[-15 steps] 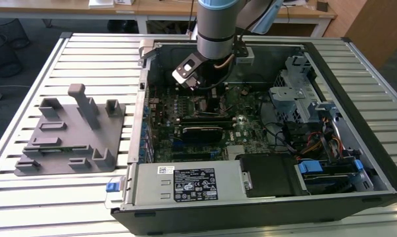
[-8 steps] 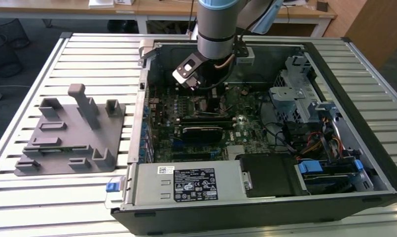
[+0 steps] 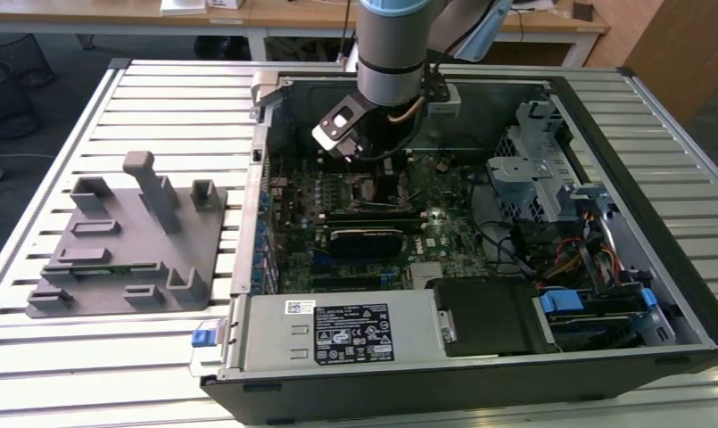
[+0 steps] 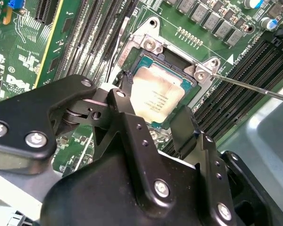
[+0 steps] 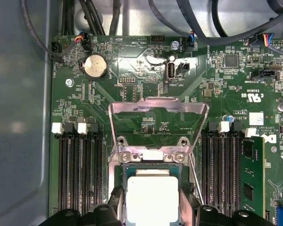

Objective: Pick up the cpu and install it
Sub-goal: 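Place the cpu into insertion slot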

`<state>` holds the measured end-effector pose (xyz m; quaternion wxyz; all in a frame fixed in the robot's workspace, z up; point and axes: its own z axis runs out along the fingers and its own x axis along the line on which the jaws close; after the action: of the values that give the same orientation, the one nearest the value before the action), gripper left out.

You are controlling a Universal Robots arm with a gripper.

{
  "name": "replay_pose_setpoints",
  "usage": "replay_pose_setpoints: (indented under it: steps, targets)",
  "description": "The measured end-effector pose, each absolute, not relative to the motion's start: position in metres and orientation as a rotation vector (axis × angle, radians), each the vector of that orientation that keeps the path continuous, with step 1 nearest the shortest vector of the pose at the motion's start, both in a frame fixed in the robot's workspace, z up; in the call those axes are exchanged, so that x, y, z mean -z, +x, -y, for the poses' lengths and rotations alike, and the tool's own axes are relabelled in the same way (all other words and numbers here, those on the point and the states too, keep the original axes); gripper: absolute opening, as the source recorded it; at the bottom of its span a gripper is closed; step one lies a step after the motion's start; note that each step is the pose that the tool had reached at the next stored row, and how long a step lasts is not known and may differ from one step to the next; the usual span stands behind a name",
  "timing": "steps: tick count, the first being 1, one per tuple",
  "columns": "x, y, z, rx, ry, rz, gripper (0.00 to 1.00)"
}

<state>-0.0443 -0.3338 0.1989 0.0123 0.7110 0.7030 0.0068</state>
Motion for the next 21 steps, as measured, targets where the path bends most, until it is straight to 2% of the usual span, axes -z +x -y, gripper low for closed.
replay_pose_setpoints:
  steps: [5,8,11,14,15,16,21]
  targets:
    - [-0.205,-0.044,0.334,-0.021,2.217,-2.191,0.58]
    - [-0.208,-0.044,0.334,-0.02,2.217,-2.192,0.4]
    - [-0.21,-0.044,0.334,-0.019,2.218,-2.193,0.34]
    - [-0.212,-0.044,0.334,-0.018,2.218,-2.193,0.16]
    - [-0.213,-0.044,0.334,-0.018,2.218,-2.193,0.16]
    - [-0.214,-0.044,0.334,-0.018,2.218,-2.193,0.11]
    - [-0.219,-0.044,0.334,-0.018,2.218,-2.193,0.11]
